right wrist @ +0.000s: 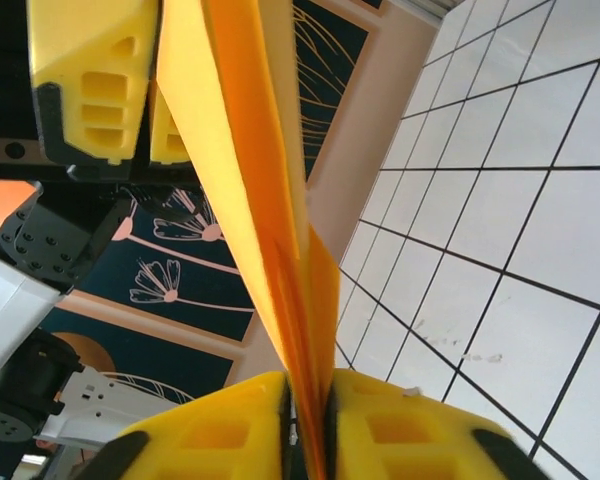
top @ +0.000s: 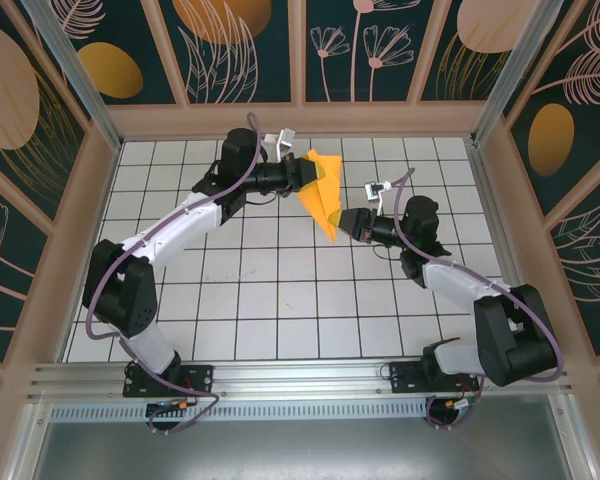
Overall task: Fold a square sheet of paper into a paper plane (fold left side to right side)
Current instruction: Turn over the paper at the center of the table.
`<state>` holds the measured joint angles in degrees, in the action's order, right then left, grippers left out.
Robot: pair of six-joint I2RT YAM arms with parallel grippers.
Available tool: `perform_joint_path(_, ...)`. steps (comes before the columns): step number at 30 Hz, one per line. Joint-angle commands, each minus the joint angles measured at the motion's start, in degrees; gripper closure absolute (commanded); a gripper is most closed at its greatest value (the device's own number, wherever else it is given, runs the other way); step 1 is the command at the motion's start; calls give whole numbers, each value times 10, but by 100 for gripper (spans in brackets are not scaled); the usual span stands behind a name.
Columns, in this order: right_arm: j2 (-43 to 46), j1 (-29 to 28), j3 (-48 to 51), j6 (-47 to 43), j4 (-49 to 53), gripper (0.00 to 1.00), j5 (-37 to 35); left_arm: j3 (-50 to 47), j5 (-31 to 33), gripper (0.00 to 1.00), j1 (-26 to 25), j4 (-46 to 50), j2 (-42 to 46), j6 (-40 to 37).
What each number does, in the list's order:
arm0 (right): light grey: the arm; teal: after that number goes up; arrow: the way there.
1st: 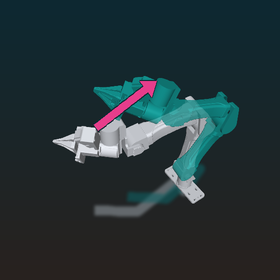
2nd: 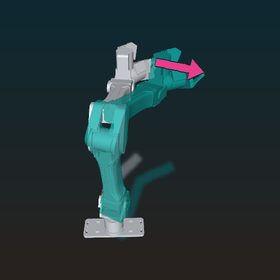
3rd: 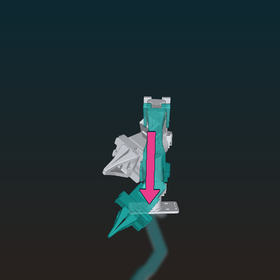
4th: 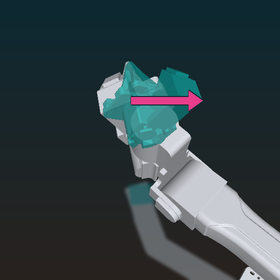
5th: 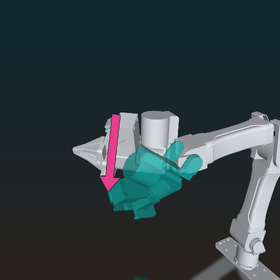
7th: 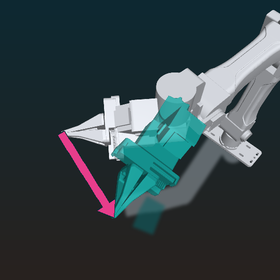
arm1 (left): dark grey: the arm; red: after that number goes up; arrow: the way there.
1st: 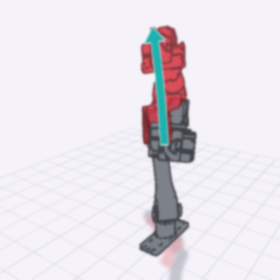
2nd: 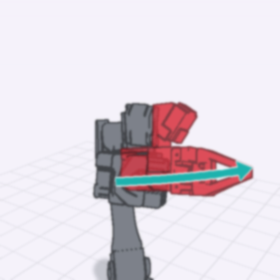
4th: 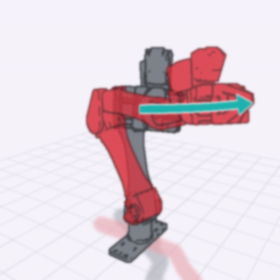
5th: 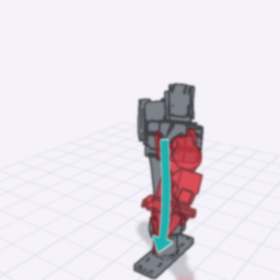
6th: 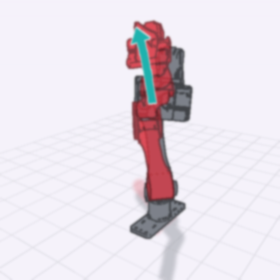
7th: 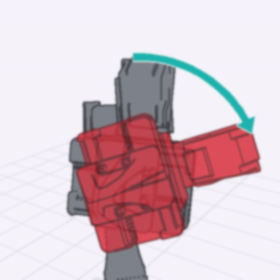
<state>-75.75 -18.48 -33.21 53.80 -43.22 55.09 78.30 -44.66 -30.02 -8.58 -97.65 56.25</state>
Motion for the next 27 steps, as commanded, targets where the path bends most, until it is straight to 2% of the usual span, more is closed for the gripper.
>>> perform_joint_path(1, 25, -2, -25, -48, 52, 86, -15, 10, 5, 76, -1, 29, 8, -33)
perform_joint_path(4, 41, -3, -42, -102, 146, 87, -41, 36, 45, 58, 0, 106, 14, -83)
perform_joint_path(6, 51, -8, -68, -167, 264, 89, -84, 47, 79, 49, 4, 153, 26, -115)
perform_joint_path(9, 53, -36, -132, -279, 459, 90, -210, 42, 134, 42, 13, 193, 56, -140)
perform_joint_path(12, 47, -73, -176, -324, 570, 90, -339, 32, 196, 38, 16, 228, 92, -165)
perform_joint_path(17, 12, -156, -238, -303, 694, 90, -586, -14, 284, 36, 17, 247, 166, -177)
perform_joint_path(21, -72, -219, -314, -248, 808, 90, -759, -64, 345, 36, 16, 238, 240, -176)
perform_joint_path(24, -160, -261, -379, -205, 896, 89, -854, -97, 390, 35, 16, 235, 295, -169)
perform_joint_path(27, -249, -293, -441, -183, 961, 88, -916, -125, 424, 33, 16, 229, 342, -164)
